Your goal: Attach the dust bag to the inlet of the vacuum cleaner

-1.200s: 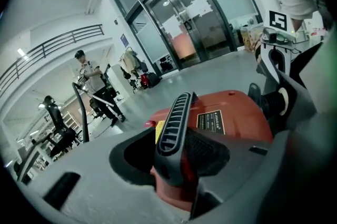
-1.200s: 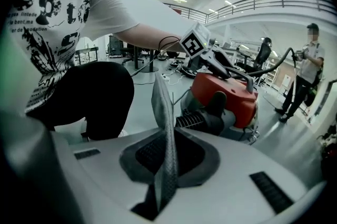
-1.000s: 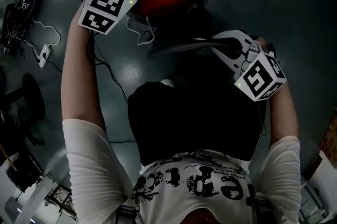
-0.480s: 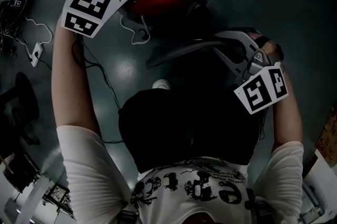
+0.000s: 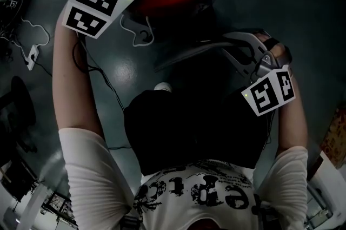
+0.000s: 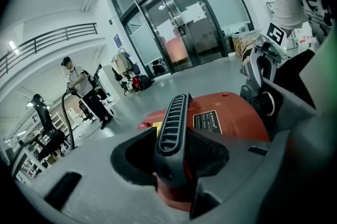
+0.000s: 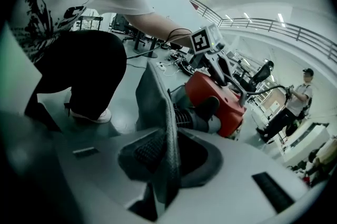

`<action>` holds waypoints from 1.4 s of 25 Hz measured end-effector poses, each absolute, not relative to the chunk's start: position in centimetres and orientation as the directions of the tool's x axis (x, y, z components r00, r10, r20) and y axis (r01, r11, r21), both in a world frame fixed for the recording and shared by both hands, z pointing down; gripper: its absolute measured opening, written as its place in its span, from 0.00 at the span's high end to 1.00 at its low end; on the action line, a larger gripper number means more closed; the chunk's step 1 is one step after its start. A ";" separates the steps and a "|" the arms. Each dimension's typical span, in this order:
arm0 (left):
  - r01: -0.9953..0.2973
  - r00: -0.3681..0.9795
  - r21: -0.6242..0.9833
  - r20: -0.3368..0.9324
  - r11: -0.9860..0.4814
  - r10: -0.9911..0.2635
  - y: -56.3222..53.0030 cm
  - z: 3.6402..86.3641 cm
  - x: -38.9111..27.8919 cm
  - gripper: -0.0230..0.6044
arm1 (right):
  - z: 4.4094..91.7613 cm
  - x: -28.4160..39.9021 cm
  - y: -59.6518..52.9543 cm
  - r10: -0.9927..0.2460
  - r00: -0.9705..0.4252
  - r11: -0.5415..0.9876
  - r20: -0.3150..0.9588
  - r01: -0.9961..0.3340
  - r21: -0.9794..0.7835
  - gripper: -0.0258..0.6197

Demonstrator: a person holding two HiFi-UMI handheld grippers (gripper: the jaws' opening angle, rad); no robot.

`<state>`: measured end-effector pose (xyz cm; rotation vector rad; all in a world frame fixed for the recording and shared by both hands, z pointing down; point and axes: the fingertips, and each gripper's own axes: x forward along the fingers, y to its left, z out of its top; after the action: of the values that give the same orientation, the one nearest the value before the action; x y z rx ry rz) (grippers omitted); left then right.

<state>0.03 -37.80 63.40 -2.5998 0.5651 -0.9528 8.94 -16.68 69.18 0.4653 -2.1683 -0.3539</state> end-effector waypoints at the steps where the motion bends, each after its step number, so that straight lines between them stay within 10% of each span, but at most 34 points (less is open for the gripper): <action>1: -0.255 0.703 -0.418 0.539 -0.872 -0.464 -37.8 63.4 0.0 0.72 | 69.2 8.9 -16.9 -0.450 -0.554 0.889 0.700 -0.205 0.409 0.89; 26: -0.268 0.734 -0.411 0.498 -0.871 -0.461 -37.7 63.3 -0.1 0.72 | 68.8 8.7 -19.3 -0.519 -0.491 0.852 0.699 -0.236 0.467 0.87; 35: -0.268 0.740 -0.400 0.497 -0.877 -0.453 -37.6 63.2 -0.1 0.72 | 68.5 9.0 -20.6 -0.600 -0.455 0.794 0.657 -0.440 0.420 0.86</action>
<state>-0.14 -37.62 63.21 -2.6394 0.5625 -0.8689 9.04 -20.60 68.49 0.7684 -2.1228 -0.2378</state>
